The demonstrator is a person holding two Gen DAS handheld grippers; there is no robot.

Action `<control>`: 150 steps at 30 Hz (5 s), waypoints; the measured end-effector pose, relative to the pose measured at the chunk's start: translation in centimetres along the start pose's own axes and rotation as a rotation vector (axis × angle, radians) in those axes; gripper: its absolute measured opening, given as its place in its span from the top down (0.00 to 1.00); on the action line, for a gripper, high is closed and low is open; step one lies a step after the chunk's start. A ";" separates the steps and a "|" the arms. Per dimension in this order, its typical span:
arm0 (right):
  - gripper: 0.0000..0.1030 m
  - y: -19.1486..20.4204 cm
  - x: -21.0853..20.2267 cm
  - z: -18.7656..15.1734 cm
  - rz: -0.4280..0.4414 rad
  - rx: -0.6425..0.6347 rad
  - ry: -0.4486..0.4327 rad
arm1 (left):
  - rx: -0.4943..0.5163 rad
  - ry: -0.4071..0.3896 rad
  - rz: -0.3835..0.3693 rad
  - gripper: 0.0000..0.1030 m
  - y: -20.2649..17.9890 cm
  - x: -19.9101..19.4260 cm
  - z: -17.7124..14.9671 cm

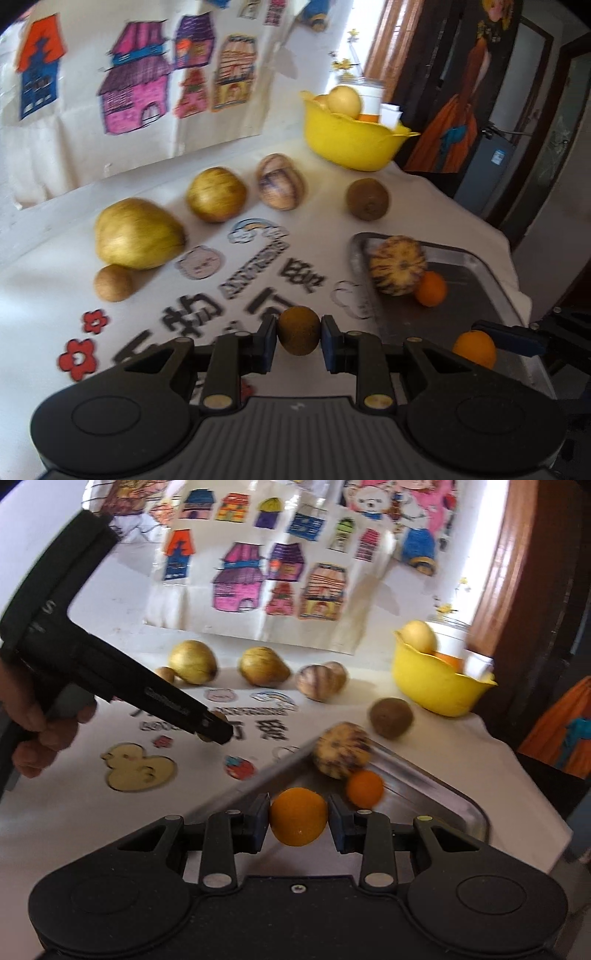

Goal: Organize fruits
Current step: 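Release the brown fruit into the tray with the left gripper while the right releases its orange, then lift both open grippers away from the tray, then move the left gripper to a small brown fruit while the right gripper reaches a yellow pear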

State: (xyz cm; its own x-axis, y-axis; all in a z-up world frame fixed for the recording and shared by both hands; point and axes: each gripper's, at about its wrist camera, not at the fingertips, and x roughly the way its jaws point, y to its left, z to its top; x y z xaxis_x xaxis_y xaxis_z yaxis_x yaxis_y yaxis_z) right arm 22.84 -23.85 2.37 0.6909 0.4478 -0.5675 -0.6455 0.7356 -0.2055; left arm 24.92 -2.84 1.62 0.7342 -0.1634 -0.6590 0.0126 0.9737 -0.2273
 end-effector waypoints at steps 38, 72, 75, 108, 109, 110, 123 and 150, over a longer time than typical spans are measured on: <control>0.57 -4.5 0.1 -3.8 -0.079 0.082 0.038 | 0.109 0.074 -0.135 0.66 -7.8 4.2 0.0; 0.01 2.7 -10.1 -4.4 -0.007 0.210 0.001 | 0.091 -0.025 -0.052 0.00 -1.7 -7.9 -4.8; 0.01 3.7 -10.2 -4.5 0.007 0.212 0.026 | 0.070 -0.004 -0.029 0.00 -0.4 -8.3 -5.9; 0.01 10.1 -3.7 4.0 0.170 -0.014 0.100 | 0.009 -0.024 0.170 0.00 12.4 -10.9 -6.0; 0.01 9.8 -3.5 4.6 0.170 -0.012 0.099 | 0.015 -0.028 0.167 0.00 12.4 -10.7 -5.8; 0.01 9.4 -3.4 5.1 0.169 -0.008 0.098 | 0.022 -0.030 0.164 0.00 12.5 -10.6 -5.6; 0.01 5.6 2.7 12.7 0.183 0.151 0.102 | 0.076 -0.072 0.127 0.00 12.2 -7.7 -2.7; 0.24 -0.4 21.2 14.9 0.194 0.650 0.201 | 0.018 -0.068 0.113 0.20 11.4 -1.4 0.6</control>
State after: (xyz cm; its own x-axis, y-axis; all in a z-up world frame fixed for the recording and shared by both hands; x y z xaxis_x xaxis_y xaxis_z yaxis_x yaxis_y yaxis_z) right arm 42.63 -7.08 2.26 0.4691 0.5449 -0.6950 -0.3825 0.8346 0.3963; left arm 24.44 8.60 0.33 0.7761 -0.0414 -0.6292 -0.0615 0.9881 -0.1408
